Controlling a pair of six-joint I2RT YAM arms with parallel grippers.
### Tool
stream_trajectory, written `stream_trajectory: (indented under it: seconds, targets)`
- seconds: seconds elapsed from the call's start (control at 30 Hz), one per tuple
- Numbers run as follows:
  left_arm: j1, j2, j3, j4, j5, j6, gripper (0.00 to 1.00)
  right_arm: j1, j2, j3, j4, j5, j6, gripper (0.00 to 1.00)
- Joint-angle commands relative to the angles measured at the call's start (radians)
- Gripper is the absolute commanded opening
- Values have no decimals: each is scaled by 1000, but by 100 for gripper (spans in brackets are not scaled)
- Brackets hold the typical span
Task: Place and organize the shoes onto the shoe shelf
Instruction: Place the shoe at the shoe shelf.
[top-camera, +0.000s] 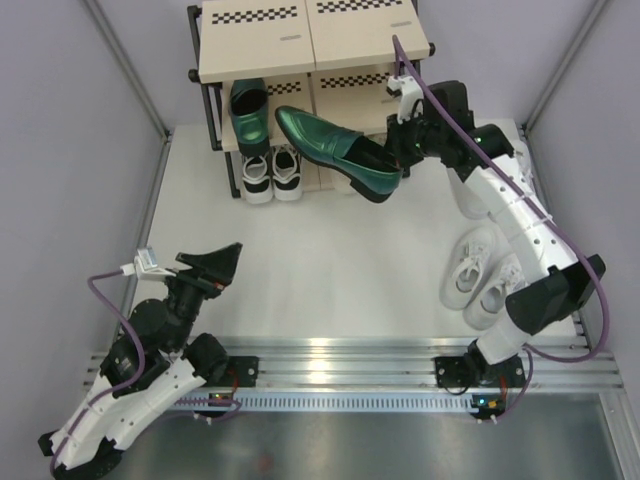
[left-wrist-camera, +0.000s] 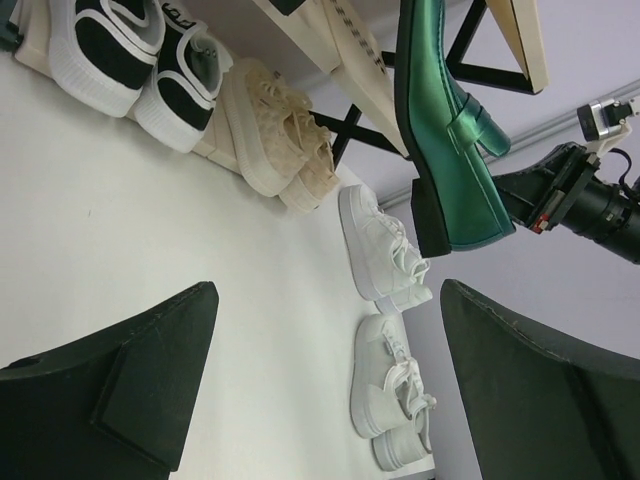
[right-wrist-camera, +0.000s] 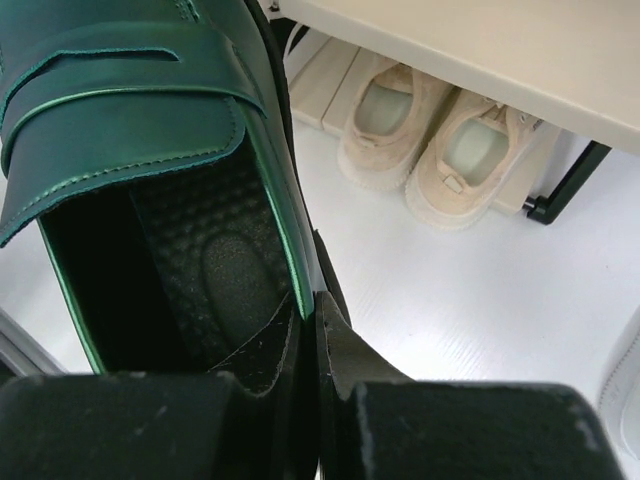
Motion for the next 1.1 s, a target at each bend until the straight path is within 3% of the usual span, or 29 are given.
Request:
stream_trajectory:
  seconds: [0.0, 0.4, 0.7, 1.07]
  targets:
    - [4, -5, 6, -12, -12, 16, 98, -9, -11, 83, 151, 20, 117, 0]
    - [4, -1, 4, -12, -9, 2, 98, 23, 116, 234, 183, 226, 310, 0]
    - [4, 24, 1, -11, -9, -13, 98, 115, 156, 254, 307, 422, 340, 0]
    - [4, 41, -9, -5, 2, -24, 98, 147, 245, 334, 373, 508, 424, 0]
